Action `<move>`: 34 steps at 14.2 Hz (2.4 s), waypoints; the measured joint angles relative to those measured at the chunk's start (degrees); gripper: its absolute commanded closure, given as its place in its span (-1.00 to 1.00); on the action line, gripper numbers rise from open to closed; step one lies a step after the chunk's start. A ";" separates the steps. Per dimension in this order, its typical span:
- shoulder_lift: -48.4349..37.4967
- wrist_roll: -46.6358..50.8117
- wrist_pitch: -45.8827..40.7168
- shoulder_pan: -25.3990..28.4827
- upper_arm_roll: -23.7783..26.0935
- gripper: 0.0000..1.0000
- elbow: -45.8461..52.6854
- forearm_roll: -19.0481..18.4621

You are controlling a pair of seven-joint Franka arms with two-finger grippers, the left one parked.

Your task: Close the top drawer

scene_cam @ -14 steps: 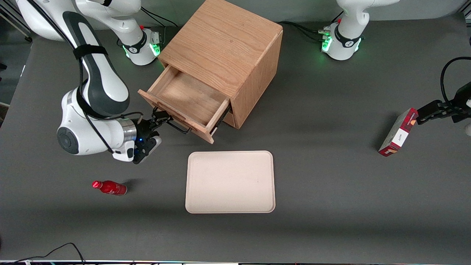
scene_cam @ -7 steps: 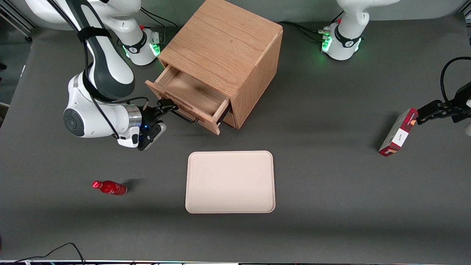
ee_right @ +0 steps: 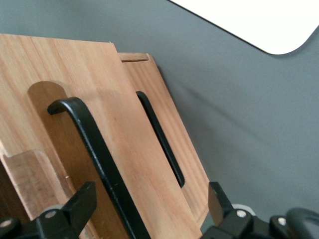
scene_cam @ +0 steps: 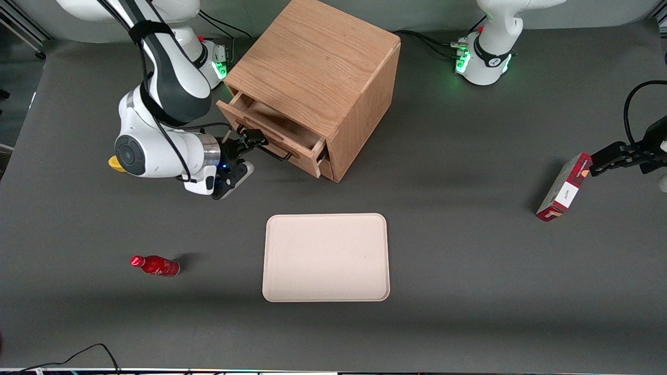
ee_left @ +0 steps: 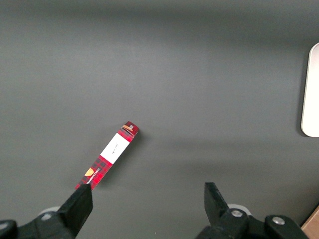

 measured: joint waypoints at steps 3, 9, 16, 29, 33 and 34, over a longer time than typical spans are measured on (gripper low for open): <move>-2.01 0.04 0.88 0.00 0.45 -1.00 -2.56 0.91; -5.89 0.08 3.46 0.00 2.03 -1.00 -8.28 3.85; -7.99 0.17 5.54 -0.09 2.18 -1.00 -11.01 4.81; -10.77 12.44 -14.72 -0.49 0.91 -1.00 14.86 -11.20; -16.20 28.52 -23.62 -0.51 -0.29 -1.00 24.29 -20.31; -18.12 30.38 -25.16 -0.49 -2.29 -1.00 25.18 -21.18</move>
